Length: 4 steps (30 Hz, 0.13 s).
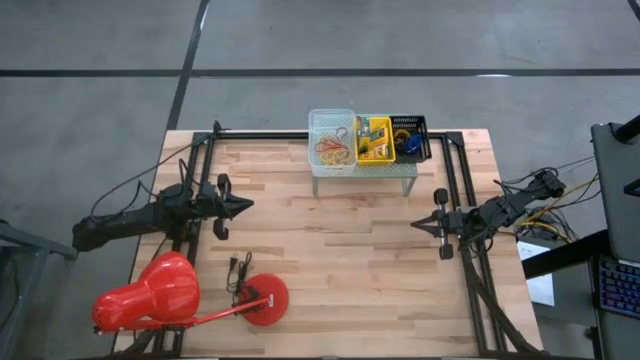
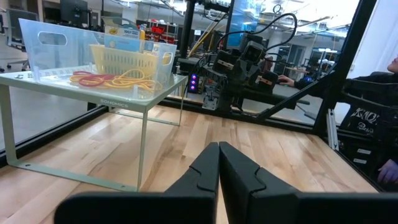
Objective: Pick & Place Office Desk Supplies
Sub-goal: Return to Home Position
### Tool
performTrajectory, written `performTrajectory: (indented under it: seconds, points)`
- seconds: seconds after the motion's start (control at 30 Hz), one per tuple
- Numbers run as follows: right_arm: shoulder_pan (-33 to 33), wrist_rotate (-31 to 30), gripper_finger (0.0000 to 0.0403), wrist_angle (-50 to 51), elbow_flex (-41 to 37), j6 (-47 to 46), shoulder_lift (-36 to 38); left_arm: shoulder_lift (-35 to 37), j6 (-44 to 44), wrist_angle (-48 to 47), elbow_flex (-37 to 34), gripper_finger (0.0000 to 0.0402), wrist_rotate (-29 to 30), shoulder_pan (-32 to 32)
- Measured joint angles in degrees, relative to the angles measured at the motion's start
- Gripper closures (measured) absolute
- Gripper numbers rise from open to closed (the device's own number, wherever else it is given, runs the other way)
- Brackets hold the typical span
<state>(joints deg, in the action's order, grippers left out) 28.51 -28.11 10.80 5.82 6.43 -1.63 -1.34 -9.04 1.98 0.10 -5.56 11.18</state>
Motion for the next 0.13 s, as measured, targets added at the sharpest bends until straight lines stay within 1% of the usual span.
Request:
performTrajectory:
  seconds: [0.13]
  points:
    - [0.0, 0.0, 0.0394, 0.0, 0.0, -0.1, 0.0, 0.0, 0.0, 0.0, 0.0, 0.0384, 0.0, 0.0]
